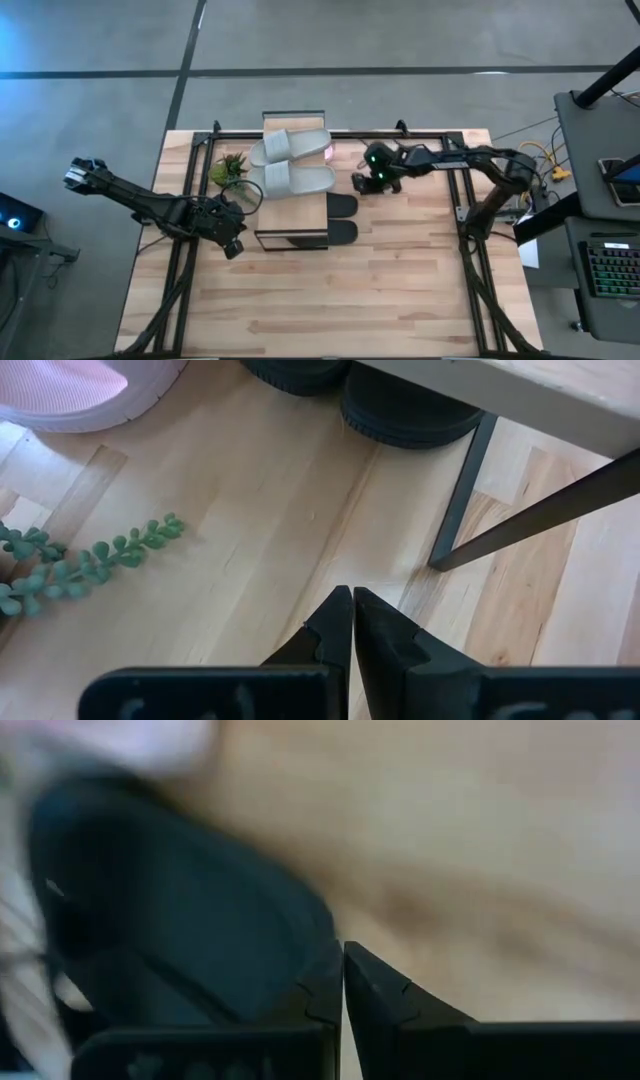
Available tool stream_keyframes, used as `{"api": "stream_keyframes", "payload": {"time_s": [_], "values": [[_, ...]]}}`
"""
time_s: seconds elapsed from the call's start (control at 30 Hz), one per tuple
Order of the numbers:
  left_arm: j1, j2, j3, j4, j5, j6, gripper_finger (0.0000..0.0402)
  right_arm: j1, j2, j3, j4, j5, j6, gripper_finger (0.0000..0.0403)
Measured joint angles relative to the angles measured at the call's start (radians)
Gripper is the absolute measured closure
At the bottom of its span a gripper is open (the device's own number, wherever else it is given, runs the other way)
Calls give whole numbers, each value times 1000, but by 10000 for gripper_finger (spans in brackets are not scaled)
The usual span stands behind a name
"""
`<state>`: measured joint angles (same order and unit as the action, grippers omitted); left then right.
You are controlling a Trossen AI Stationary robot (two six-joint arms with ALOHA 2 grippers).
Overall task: Pick and place slides into the shelf
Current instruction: Adjust the black slides under the shelf
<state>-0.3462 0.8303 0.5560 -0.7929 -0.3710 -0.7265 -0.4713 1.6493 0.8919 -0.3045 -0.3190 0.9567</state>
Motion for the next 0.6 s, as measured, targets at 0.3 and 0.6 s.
{"api": "stream_keyframes", "payload": {"time_s": [0.3,0.6], "values": [[0,0,0,0,0,4,402,128,-48,-122,83,29,116,394],[0,0,0,-1,0,8,402,136,48,-81,238,60,146,394]]}}
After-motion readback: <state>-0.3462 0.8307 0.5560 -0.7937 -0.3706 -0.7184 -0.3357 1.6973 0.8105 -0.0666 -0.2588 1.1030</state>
